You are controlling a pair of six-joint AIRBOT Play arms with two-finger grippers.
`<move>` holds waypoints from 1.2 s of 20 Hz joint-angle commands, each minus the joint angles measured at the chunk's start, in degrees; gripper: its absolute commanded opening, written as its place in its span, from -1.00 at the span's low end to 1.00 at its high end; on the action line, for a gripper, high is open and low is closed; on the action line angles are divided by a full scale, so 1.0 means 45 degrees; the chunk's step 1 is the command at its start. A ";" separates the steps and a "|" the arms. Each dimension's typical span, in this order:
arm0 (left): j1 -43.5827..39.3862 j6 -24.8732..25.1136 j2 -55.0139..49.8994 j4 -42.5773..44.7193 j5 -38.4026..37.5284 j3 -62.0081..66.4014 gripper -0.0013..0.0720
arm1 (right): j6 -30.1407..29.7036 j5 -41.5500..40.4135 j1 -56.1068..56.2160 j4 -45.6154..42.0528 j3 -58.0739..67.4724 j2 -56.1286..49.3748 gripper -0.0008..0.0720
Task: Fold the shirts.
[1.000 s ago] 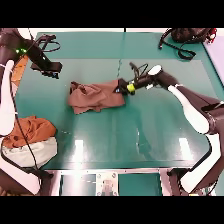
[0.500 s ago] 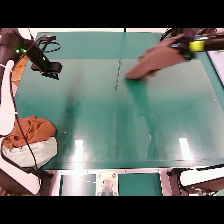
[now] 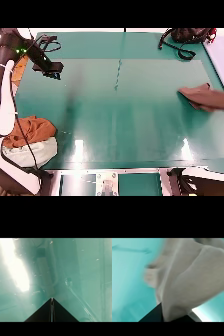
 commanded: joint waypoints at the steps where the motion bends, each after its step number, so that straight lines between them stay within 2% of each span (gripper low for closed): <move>1: -0.0005 0.0024 0.0010 -0.0121 0.0024 0.0000 -0.90 | -0.0253 -0.1224 -0.3249 -0.1054 -0.4396 0.2001 -0.94; 4: -0.0005 0.0024 0.0010 -0.0121 0.0019 0.0000 -0.90 | -0.0840 -0.2467 -0.4838 -0.1049 -0.7873 0.2662 -0.94; 7: -0.0005 0.0024 0.0010 -0.0126 0.0019 0.0000 -0.90 | -0.1486 -0.3983 -0.4988 -0.1054 -0.9559 0.2647 -0.92; 9: -0.0005 0.0024 0.0010 -0.0146 0.0010 0.0000 -0.90 | -0.1569 -0.3745 -0.4988 -0.1205 -0.9573 0.2608 0.27; 10: -0.0005 0.0024 0.0010 -0.0155 0.0015 0.0000 -0.90 | -0.1525 -0.3167 -0.4988 -0.1734 -0.9267 0.2608 0.33; 13: -0.0005 0.0316 0.0015 -0.0170 0.0000 0.0000 -0.90 | 0.0238 -0.0753 -0.4988 -0.4639 -0.7315 0.2623 0.31; 14: -0.0005 0.0525 0.0058 -0.0165 0.0024 0.0000 -0.90 | 0.0403 0.0010 -0.4983 -0.4677 -0.6411 0.2637 0.05; 15: -0.0005 0.0602 0.0194 -0.0151 0.0155 0.0000 -0.91 | 0.0408 0.0510 -0.4843 -0.4299 -0.5625 0.2720 -0.31; 17: 0.0000 0.0593 0.0767 -0.0151 0.0748 0.0015 -0.91 | 0.0636 0.0539 -0.3755 -0.3138 -0.4415 0.3089 -0.65; 18: 0.0000 0.0529 0.1117 -0.0151 0.0894 0.0010 -0.90 | 0.0695 0.0107 -0.2827 -0.2283 -0.4056 0.3317 -0.92; 21: -0.0005 -0.0092 0.1923 -0.0151 0.0792 -0.0092 -0.91 | 0.0223 -0.1137 0.0879 -0.0277 -0.3293 0.3405 -0.93; 24: -0.0005 -0.0481 0.2885 -0.0529 0.0772 -0.1613 -0.91 | -0.0573 -0.1535 0.5168 -0.0369 -0.3327 0.3405 -0.93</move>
